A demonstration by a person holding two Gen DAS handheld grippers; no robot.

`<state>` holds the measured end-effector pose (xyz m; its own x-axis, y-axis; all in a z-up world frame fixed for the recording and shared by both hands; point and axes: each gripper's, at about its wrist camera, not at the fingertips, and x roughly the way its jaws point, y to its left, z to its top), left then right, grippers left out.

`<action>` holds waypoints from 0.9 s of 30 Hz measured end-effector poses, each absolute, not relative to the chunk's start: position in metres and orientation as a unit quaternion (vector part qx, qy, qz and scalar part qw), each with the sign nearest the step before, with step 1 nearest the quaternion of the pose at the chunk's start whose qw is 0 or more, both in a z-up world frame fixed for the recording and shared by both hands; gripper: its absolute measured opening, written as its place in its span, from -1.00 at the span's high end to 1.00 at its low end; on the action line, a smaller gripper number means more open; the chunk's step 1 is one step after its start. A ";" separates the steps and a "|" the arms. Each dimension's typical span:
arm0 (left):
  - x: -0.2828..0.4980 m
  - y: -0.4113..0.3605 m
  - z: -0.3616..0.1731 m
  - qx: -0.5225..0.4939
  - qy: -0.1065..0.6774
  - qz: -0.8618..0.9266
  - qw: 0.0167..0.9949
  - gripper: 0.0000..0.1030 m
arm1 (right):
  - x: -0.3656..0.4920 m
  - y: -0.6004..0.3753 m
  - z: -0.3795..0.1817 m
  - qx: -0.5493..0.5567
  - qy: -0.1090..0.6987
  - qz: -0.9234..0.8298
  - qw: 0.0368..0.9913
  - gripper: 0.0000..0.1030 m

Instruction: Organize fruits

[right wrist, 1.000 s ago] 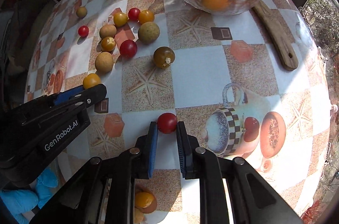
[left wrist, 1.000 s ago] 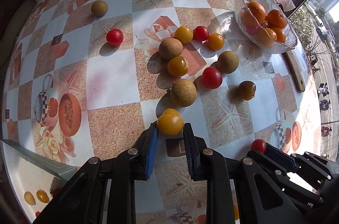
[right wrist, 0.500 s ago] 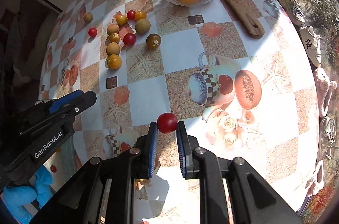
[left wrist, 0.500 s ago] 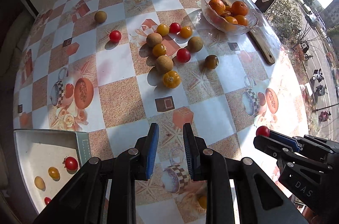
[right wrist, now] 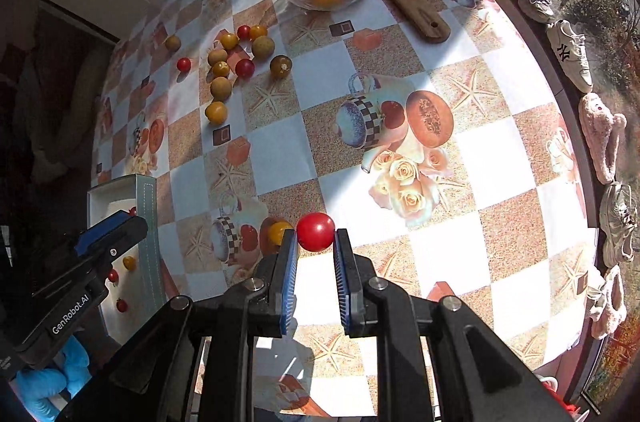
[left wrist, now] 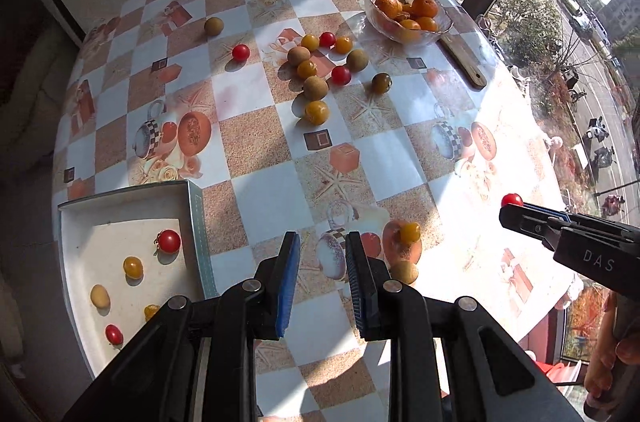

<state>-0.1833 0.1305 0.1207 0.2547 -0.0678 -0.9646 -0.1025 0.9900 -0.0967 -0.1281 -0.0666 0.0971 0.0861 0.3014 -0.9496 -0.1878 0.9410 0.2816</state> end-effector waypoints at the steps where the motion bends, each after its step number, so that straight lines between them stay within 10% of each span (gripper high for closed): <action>1: -0.188 0.130 0.123 -0.067 0.610 0.010 0.789 0.50 | -0.129 -0.069 0.100 0.048 0.654 0.165 0.736 0.61; 27: -0.232 0.130 0.162 -0.024 0.586 0.002 0.810 0.50 | -0.157 -0.092 0.131 0.095 0.634 0.198 0.741 0.61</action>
<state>-0.2320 0.1295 0.1619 0.3128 -0.0245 -0.9495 -0.0314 0.9989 -0.0361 -0.1575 -0.0923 0.1312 0.1171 0.4148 -0.9023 -0.1738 0.9031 0.3926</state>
